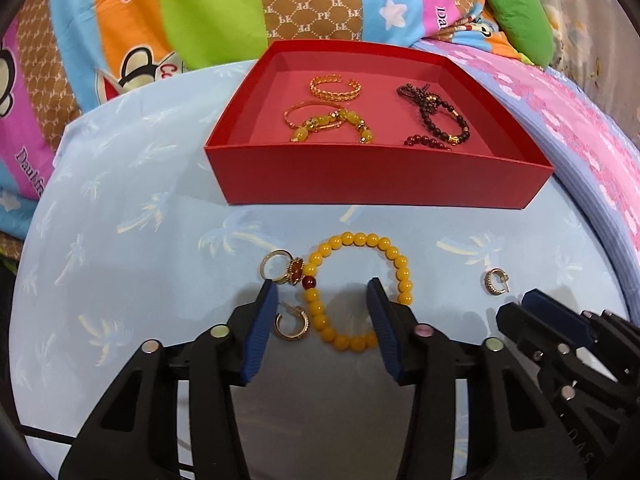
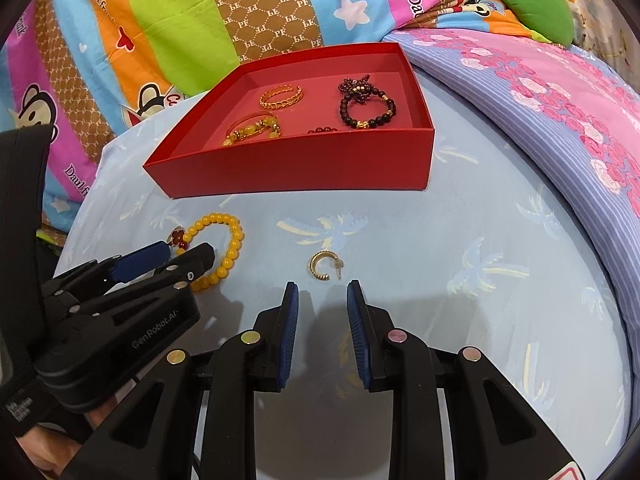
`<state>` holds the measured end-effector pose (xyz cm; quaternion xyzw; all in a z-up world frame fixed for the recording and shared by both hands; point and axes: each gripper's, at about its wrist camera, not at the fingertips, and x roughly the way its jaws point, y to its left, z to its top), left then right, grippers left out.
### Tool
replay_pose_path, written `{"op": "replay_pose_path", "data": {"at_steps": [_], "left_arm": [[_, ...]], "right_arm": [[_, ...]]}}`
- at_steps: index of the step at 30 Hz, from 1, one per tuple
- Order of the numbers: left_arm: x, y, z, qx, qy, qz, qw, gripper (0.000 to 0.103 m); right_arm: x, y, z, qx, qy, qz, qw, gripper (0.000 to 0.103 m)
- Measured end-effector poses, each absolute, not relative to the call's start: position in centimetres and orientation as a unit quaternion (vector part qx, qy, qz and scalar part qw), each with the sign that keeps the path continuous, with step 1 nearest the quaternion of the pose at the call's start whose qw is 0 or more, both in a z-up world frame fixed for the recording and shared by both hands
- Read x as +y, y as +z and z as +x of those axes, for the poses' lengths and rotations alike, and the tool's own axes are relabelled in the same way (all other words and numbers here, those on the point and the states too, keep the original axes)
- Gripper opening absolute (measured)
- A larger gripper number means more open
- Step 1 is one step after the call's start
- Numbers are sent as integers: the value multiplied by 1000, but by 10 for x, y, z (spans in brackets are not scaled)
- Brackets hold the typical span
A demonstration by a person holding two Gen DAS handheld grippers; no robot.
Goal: Organize jewelry
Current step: 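Close the left tool on the yellow round-bead bracelet and lift it, then grasp the red-stone gold ring with the right tool while the left tool holds the bracelet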
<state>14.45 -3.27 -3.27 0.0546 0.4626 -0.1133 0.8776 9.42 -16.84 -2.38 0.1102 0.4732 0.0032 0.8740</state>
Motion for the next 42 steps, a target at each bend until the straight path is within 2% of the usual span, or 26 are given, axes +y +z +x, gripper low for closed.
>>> {"op": "replay_pose_path", "data": {"at_steps": [1, 4, 17, 28, 42], "left_arm": [[-33, -32, 144, 461, -116, 55, 878, 29], [-33, -31, 146, 463, -130, 50, 876, 8], [20, -2, 116, 439, -133, 6, 889, 7], [63, -14, 108, 455, -94, -6, 885, 7], [75, -26, 120, 462, -84, -5, 883, 7]], "right_arm": [[-169, -24, 95, 473, 3, 111, 874, 26], [-170, -23, 96, 472, 3, 112, 875, 26], [-149, -16, 92, 470, 25, 106, 876, 26], [-97, -17, 101, 471, 68, 82, 875, 26], [-67, -23, 141, 475, 86, 68, 873, 26]]}}
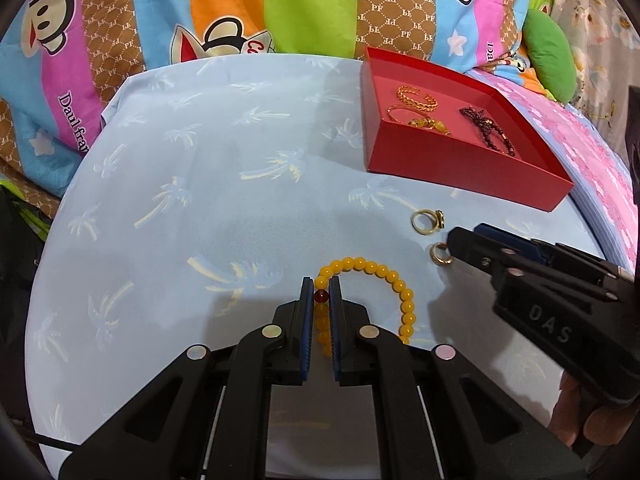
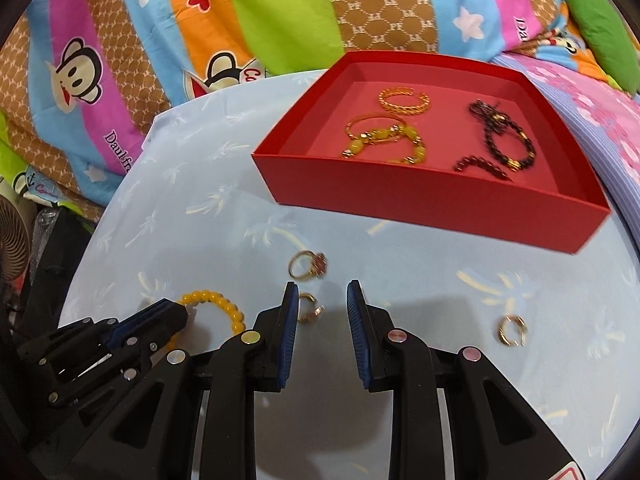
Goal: Organize jewelry
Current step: 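Grasp the red-stone gold ring with the right tool while the left tool holds the bracelet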
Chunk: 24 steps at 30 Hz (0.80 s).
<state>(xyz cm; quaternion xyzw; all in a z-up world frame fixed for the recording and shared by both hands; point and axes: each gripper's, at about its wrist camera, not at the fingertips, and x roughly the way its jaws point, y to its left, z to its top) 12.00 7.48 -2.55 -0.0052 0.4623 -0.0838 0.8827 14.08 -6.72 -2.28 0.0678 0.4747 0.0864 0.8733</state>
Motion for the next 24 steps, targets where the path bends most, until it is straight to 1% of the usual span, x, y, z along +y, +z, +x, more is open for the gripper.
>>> {"op": "replay_pose_path", "data": {"at_steps": [4, 7, 10, 12, 13, 18, 24], "left_arm": [[74, -28, 129, 463, -83, -2, 883, 7], [73, -29, 135, 463, -82, -1, 883, 7], [74, -31, 139, 464, -80, 0, 882, 7], [75, -32, 141, 465, -79, -1, 882, 7], [75, -32, 141, 465, -79, 0, 882, 7], [74, -31, 144, 464, -79, 1, 882, 7], [65, -20, 138, 453, -90, 4, 887, 7]], "right_arm": [[-63, -27, 151, 477, 88, 69, 872, 26], [-60, -30, 158, 478, 87, 68, 872, 23], [-58, -32, 163, 478, 84, 65, 872, 19], [-57, -33, 166, 478, 83, 62, 872, 12], [-57, -33, 167, 477, 81, 61, 873, 11], [-61, -32, 165, 472, 76, 65, 876, 9], [-81, -20, 149, 462, 63, 79, 881, 8]]}}
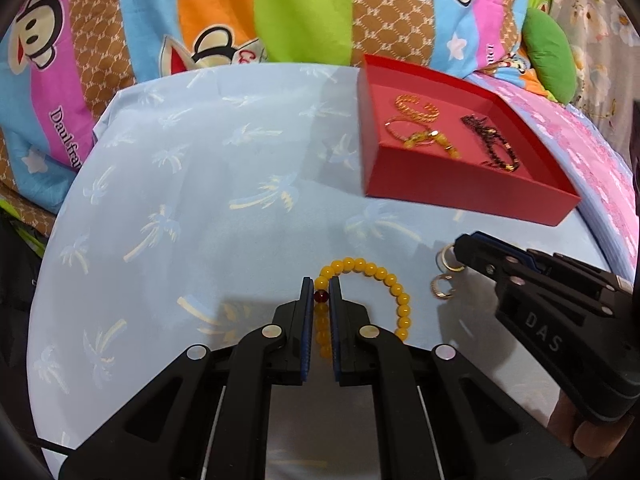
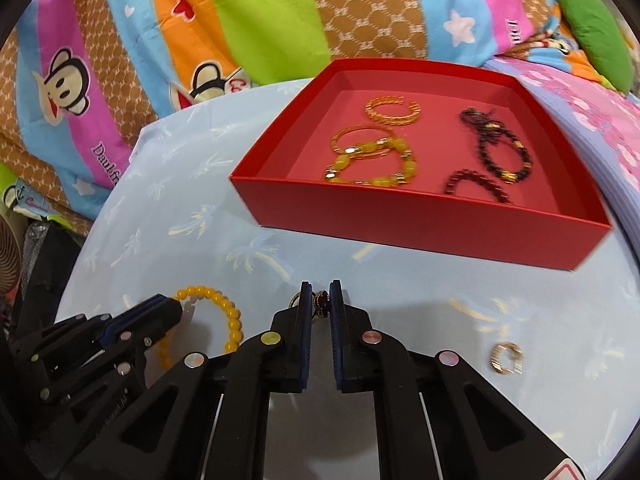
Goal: Organize jewelry
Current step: 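Grasp the red-stone gold ring with the right tool while the left tool holds the bracelet, then carry the bracelet and ring into the red box and open both tools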
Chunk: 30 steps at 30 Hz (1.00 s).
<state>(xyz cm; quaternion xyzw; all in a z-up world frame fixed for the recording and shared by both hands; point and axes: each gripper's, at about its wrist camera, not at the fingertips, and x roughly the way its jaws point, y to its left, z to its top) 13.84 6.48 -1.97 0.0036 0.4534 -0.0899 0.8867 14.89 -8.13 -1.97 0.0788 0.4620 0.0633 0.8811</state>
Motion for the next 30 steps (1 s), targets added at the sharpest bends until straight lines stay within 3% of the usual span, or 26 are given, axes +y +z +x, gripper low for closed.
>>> {"op": "replay_pose_path", "data": {"at_steps": [21, 30], "left_arm": [[-51, 84, 158, 355, -183, 43, 916, 7], [-90, 83, 223, 354, -173, 56, 918, 7]], "right_arm": [[-191, 41, 142, 403, 0, 113, 908, 8], [-215, 42, 194, 397, -12, 111, 911, 8]]}}
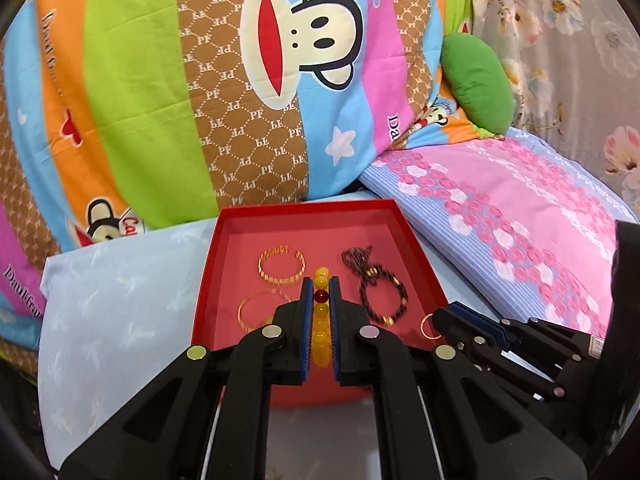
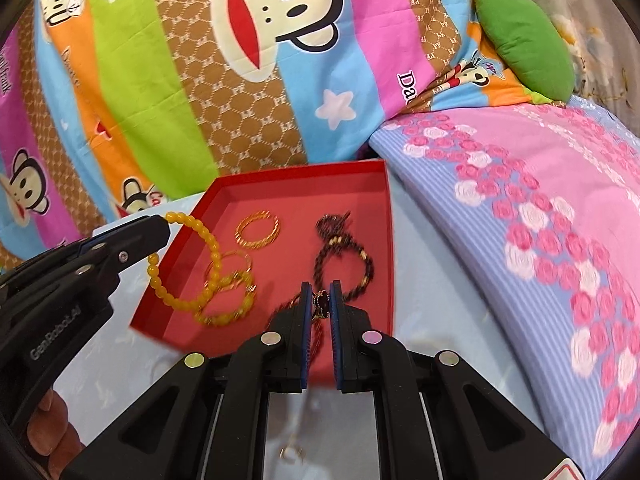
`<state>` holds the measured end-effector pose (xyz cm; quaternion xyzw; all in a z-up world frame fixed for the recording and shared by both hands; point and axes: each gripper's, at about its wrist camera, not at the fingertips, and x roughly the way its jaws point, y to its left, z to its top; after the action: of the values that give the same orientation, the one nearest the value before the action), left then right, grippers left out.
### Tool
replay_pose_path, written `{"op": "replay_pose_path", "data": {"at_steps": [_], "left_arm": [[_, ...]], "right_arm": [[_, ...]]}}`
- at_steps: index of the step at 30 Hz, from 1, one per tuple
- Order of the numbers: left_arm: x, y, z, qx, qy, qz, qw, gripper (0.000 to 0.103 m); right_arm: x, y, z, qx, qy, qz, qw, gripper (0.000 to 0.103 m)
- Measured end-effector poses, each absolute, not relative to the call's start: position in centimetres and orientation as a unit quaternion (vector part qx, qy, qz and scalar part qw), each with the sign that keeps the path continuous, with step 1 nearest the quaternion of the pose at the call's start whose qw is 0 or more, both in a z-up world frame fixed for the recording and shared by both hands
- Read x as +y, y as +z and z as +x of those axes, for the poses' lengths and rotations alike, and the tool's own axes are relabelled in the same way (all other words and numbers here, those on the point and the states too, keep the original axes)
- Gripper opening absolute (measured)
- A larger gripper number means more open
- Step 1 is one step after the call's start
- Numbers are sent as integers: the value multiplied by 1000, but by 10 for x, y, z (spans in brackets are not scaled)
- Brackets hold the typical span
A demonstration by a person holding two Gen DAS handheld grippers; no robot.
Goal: Organize jewelry
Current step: 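Carry the bracelet and ring into the red box and open both tools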
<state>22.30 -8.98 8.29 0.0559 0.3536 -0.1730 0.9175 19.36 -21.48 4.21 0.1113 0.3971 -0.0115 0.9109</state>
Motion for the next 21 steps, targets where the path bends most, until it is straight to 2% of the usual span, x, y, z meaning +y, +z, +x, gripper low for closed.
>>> {"op": "replay_pose_path", "data": {"at_steps": [21], "left_arm": [[-106, 28, 305, 392, -142, 69, 906, 7]], "right_arm": [[-220, 3, 269, 425, -3, 111, 898, 9]]}}
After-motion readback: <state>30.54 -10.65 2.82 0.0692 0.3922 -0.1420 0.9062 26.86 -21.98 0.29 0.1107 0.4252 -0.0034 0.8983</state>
